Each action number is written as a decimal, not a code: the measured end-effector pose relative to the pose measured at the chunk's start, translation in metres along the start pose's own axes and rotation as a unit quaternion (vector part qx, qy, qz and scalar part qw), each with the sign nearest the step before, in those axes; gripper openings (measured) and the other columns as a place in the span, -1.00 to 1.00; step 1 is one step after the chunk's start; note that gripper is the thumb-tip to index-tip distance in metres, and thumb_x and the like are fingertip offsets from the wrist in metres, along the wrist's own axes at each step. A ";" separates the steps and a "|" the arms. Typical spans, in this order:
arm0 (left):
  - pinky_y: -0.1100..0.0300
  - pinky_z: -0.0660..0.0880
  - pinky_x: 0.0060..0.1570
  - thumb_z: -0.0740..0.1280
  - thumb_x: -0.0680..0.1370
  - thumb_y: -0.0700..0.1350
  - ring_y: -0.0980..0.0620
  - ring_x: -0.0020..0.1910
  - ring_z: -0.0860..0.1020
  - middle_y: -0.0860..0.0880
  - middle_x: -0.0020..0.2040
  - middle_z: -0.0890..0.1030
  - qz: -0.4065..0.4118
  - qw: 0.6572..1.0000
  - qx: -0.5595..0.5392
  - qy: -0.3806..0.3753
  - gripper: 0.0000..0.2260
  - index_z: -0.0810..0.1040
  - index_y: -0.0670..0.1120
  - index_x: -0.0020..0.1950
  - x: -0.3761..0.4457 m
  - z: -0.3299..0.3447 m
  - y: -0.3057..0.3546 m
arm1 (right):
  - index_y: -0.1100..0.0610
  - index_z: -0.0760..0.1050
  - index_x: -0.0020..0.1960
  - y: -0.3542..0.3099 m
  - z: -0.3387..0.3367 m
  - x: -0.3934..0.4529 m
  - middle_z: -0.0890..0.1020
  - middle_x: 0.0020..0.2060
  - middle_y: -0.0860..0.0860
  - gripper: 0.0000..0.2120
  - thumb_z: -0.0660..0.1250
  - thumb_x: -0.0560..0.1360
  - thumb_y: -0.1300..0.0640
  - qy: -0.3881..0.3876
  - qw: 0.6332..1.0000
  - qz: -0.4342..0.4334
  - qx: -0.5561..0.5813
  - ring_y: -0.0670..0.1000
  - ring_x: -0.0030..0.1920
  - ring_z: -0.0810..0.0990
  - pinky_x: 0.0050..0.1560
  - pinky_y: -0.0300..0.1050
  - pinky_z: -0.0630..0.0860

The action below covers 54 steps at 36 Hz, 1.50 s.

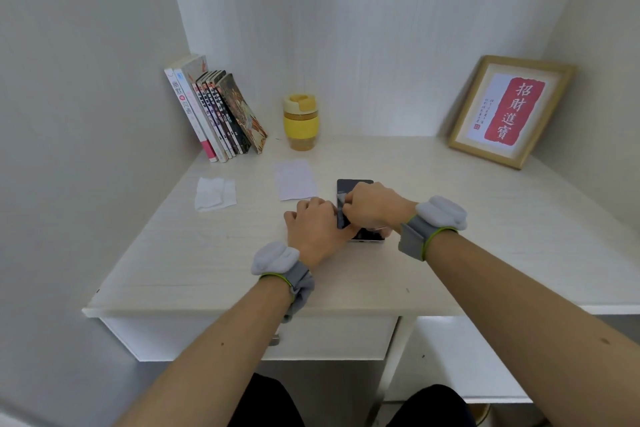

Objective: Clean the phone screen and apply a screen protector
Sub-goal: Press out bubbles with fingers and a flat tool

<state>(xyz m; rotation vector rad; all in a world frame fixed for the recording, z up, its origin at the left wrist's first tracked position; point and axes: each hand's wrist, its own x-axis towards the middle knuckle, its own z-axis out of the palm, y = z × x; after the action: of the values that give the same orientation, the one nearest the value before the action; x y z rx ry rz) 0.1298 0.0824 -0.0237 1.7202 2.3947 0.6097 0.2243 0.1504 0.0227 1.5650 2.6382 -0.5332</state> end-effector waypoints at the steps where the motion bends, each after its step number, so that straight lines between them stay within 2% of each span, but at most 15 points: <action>1: 0.00 0.23 0.17 0.27 0.48 0.23 -0.09 0.28 0.37 -0.03 0.22 0.50 -0.001 1.000 0.000 0.001 -0.57 0.55 -0.06 0.15 0.000 0.000 0.000 | 0.20 0.54 0.08 0.000 0.001 0.004 0.57 0.03 0.17 -0.74 0.14 0.56 0.10 0.004 1.000 0.003 -0.001 0.15 -0.09 0.48 -0.13 -0.12 0.37; 6: -0.01 0.24 0.19 0.27 0.46 0.29 -0.09 0.29 0.36 -0.03 0.22 0.49 -0.007 1.000 0.002 -0.002 -0.48 0.49 -0.08 0.20 0.001 0.002 0.001 | 0.20 0.51 0.16 0.002 0.002 0.017 0.55 0.13 0.18 -0.70 0.12 0.58 0.07 0.028 1.000 0.011 -0.010 0.18 -0.01 0.51 -0.11 -0.11 0.37; 10: -0.02 0.24 0.21 0.27 0.46 0.29 -0.09 0.32 0.34 -0.04 0.27 0.46 -0.006 1.000 -0.001 -0.003 -0.43 0.39 -0.07 0.30 0.001 0.002 -0.001 | 0.20 0.51 0.05 0.002 0.001 0.023 0.57 -0.04 0.15 -0.77 0.16 0.57 0.09 0.043 0.999 0.024 0.000 0.14 -0.18 0.51 -0.24 -0.14 0.37; 16: -0.04 0.21 0.25 0.23 0.47 0.30 -0.09 0.37 0.29 -0.02 0.35 0.41 0.008 1.000 0.010 -0.011 -0.45 0.37 0.04 0.38 0.001 0.002 -0.003 | 0.20 0.48 -0.01 -0.002 -0.004 0.025 0.54 -0.13 0.13 -0.77 0.12 0.61 0.09 0.056 0.998 0.030 0.004 0.14 -0.19 0.50 -0.22 -0.10 0.39; 19: -0.04 0.20 0.26 0.23 0.47 0.30 -0.08 0.38 0.28 -0.01 0.36 0.40 0.009 1.000 0.012 -0.012 -0.45 0.37 0.06 0.38 0.001 0.002 -0.004 | 0.24 0.53 0.09 -0.001 -0.005 0.025 0.56 -0.11 0.14 -0.72 0.11 0.61 0.11 0.055 0.997 0.034 0.029 0.13 -0.23 0.51 -0.28 -0.07 0.45; 24: -0.04 0.20 0.27 0.22 0.47 0.29 -0.08 0.38 0.28 -0.01 0.36 0.40 0.009 1.000 0.010 0.000 -0.46 0.37 0.06 0.38 0.001 0.003 -0.005 | 0.20 0.52 0.22 0.012 -0.005 0.017 0.64 -0.01 0.17 -0.68 0.13 0.61 0.08 0.095 0.990 0.030 0.097 0.14 -0.21 0.55 -0.17 -0.02 0.56; 28: -0.04 0.19 0.28 0.23 0.47 0.28 -0.07 0.37 0.27 0.00 0.35 0.40 0.009 1.000 -0.001 0.002 -0.47 0.38 0.06 0.37 0.001 0.004 -0.005 | 0.13 0.50 0.28 0.028 -0.012 0.005 0.61 -0.22 0.10 -0.68 0.17 0.59 0.07 0.081 0.979 0.030 0.183 0.11 -0.30 0.54 -0.39 -0.13 0.51; 32: -0.04 0.17 0.29 0.22 0.48 0.28 -0.06 0.38 0.26 0.00 0.35 0.40 0.008 1.000 -0.013 -0.004 -0.48 0.38 0.07 0.36 0.001 0.003 -0.004 | 0.12 0.41 0.40 0.044 -0.021 -0.003 0.40 -0.43 0.04 -0.60 0.27 0.57 0.11 0.026 0.965 0.046 0.258 0.00 -0.49 0.32 -0.52 -0.24 0.33; 34: -0.04 0.16 0.30 0.22 0.49 0.28 -0.06 0.39 0.26 0.01 0.36 0.40 0.006 1.000 -0.025 -0.009 -0.50 0.38 0.08 0.36 0.000 0.001 -0.004 | 0.12 0.37 0.43 0.051 -0.026 -0.006 0.41 -0.40 0.06 -0.54 0.33 0.55 0.15 0.000 0.956 0.051 0.289 -0.01 -0.49 0.30 -0.54 -0.26 0.31; 38: -0.04 0.17 0.29 0.15 0.56 0.16 -0.06 0.39 0.28 0.04 0.36 0.43 0.008 0.999 -0.041 -0.022 -0.63 0.42 0.12 0.33 0.002 -0.003 -0.006 | 0.11 0.40 0.40 0.055 -0.033 -0.012 0.55 -0.18 0.10 -0.52 0.41 0.51 0.23 -0.026 0.945 0.049 0.323 0.05 -0.42 0.52 -0.46 -0.21 0.50; 41: -0.03 0.19 0.26 0.05 0.62 -0.01 -0.06 0.38 0.29 0.07 0.36 0.44 0.019 0.998 -0.039 -0.038 -0.68 0.43 0.15 0.33 0.006 -0.006 -0.010 | 0.10 0.38 0.41 0.056 -0.034 -0.015 0.58 0.05 0.14 -0.51 0.40 0.52 0.27 -0.039 0.952 0.035 0.301 0.12 -0.28 0.71 -0.30 -0.08 0.64; 44: -0.04 0.21 0.27 0.01 0.64 -0.12 -0.07 0.39 0.31 0.06 0.37 0.45 0.028 0.998 -0.034 -0.054 -0.63 0.41 0.15 0.35 0.009 -0.010 -0.012 | 0.07 0.35 0.43 0.054 -0.034 -0.015 0.56 0.13 0.16 -0.53 0.32 0.56 0.29 -0.048 0.969 0.022 0.242 0.09 -0.29 0.72 -0.14 0.09 0.68; 46: -0.03 0.24 0.27 0.04 0.63 -0.15 -0.06 0.35 0.37 0.05 0.35 0.47 0.030 0.998 -0.040 -0.049 -0.63 0.41 0.12 0.36 0.010 -0.012 -0.012 | 0.05 0.35 0.42 0.051 -0.036 -0.018 0.57 0.13 0.17 -0.54 0.28 0.56 0.30 -0.045 0.972 0.021 0.230 0.12 -0.29 0.72 -0.17 0.10 0.68; 50: -0.03 0.32 0.29 0.14 0.62 -0.06 -0.05 0.26 0.47 0.01 0.28 0.52 0.018 0.995 -0.101 -0.008 -0.69 0.39 0.03 0.37 0.013 -0.014 -0.013 | 0.10 0.40 0.38 0.044 -0.039 -0.023 0.61 0.07 0.18 -0.56 0.34 0.53 0.31 -0.049 0.955 0.010 0.292 0.15 -0.31 0.68 -0.40 -0.11 0.60; 54: -0.05 0.38 0.30 0.16 0.63 0.01 -0.08 0.22 0.49 -0.05 0.25 0.52 0.009 0.982 -0.187 0.013 -0.61 0.31 -0.07 0.44 0.018 -0.022 -0.008 | 0.11 0.47 0.27 0.043 -0.041 -0.028 0.67 -0.13 0.04 -0.65 0.43 0.51 0.21 -0.047 0.948 -0.031 0.312 0.05 -0.36 0.63 -0.46 -0.21 0.49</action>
<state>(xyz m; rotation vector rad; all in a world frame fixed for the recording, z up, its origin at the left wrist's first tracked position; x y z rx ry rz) 0.1096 0.0915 -0.0043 1.5792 2.1081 1.0153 0.2813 0.1578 0.0553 1.5120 2.5856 -1.5247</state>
